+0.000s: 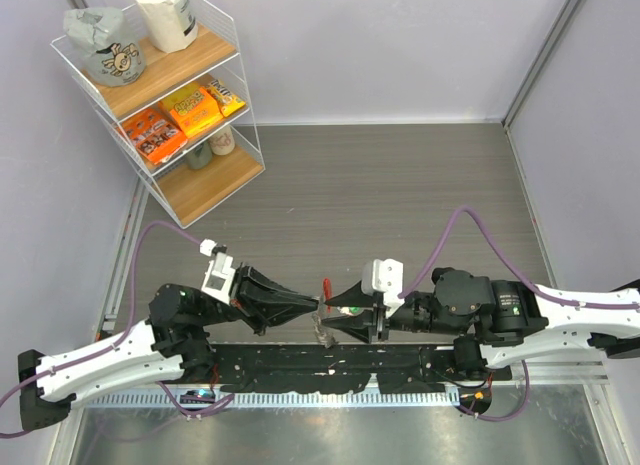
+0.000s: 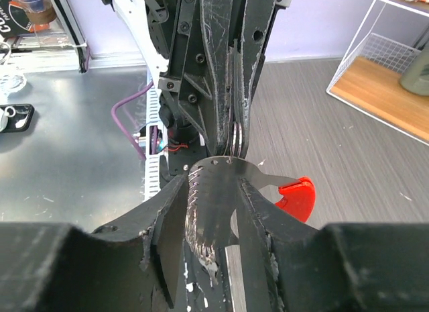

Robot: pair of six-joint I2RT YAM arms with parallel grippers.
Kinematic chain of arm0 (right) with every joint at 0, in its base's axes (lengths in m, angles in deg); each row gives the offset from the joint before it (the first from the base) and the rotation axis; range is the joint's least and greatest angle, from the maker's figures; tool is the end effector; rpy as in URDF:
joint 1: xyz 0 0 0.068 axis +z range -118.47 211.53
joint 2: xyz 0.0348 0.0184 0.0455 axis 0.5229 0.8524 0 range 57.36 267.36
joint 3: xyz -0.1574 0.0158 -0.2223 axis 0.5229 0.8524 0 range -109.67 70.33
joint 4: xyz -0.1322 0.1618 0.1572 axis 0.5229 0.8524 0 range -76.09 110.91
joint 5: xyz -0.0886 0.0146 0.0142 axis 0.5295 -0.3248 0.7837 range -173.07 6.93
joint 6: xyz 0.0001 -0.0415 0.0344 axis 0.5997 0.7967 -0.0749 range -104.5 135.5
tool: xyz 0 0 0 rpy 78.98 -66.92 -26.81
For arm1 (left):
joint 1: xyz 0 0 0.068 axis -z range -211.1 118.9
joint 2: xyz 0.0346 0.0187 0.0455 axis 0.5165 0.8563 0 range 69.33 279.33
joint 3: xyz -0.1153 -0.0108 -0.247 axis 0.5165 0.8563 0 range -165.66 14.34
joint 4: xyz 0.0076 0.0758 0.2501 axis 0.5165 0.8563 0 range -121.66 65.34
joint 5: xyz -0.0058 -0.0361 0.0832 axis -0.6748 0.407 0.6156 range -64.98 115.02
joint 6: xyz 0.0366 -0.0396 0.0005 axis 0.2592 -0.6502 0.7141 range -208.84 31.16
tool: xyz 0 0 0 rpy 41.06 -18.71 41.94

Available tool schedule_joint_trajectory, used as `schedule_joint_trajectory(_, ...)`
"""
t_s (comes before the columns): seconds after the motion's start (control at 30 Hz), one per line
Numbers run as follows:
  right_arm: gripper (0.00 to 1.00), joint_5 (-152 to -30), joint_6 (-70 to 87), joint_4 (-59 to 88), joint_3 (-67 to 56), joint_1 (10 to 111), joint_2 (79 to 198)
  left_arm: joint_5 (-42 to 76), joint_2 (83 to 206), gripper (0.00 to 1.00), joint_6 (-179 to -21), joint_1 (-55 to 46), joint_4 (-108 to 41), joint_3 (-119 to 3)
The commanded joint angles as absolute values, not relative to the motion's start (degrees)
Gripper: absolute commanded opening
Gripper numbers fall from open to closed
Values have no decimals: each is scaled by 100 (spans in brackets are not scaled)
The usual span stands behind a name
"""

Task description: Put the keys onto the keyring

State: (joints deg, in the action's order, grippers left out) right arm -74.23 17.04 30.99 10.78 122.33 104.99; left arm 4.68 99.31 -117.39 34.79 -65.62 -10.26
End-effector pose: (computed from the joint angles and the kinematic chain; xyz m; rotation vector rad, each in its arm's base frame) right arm 0.0030 0.1783 0.4081 -1.1874 1.3127 1.0364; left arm 0.0440 -0.1284 0.3335 0.7340 1.0304 -1.6440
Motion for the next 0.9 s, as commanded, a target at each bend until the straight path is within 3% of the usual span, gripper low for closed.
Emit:
schedule_joint_trajectory(0.0,39,-7384,2085,2569,1013,12285,10552,551,9904,0,-11881,3500,-7288,-1001)
schedule_joint_trajectory(0.23,34,-7296,2226,2446,969,12302,10535,454,9913,0,-11960,3491,-7473,-965)
schedule_joint_trajectory(0.87,31,-7173,2508,2270,775,12364,10649,419,9833,0,-11995,3500,-7543,-886)
